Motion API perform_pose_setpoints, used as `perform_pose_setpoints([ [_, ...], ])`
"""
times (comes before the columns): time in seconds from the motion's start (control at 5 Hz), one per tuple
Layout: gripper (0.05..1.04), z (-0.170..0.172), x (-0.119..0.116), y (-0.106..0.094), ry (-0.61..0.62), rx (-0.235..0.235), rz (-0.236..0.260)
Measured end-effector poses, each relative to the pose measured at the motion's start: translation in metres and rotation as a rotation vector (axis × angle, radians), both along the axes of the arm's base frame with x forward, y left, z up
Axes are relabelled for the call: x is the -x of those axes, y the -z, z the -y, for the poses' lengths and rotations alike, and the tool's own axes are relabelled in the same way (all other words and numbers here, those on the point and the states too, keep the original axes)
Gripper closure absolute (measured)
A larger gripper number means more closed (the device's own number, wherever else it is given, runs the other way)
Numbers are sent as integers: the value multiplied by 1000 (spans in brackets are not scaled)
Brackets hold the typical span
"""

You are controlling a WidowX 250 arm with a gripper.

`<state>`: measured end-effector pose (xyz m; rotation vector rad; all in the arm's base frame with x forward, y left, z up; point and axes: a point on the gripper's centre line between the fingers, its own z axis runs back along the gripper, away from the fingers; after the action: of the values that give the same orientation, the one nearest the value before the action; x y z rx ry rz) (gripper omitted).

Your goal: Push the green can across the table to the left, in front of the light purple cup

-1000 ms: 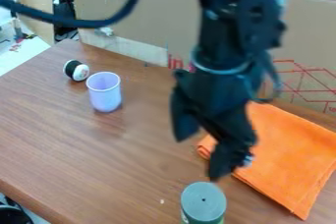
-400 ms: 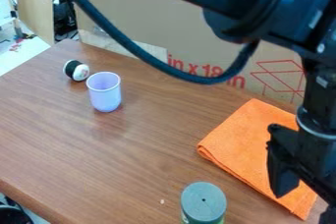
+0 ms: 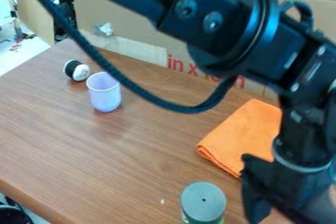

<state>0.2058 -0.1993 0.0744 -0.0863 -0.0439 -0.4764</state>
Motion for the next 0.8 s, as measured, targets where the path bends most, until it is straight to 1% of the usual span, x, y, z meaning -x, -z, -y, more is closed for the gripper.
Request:
perform_pose_setpoints([
  [0.2, 83, -5, 5, 6, -8, 14, -28],
  [0.4, 83, -16, 2, 11, -52, 21, -53],
  [0.8, 83, -39, -4, 14, -99, 10, -99],
])
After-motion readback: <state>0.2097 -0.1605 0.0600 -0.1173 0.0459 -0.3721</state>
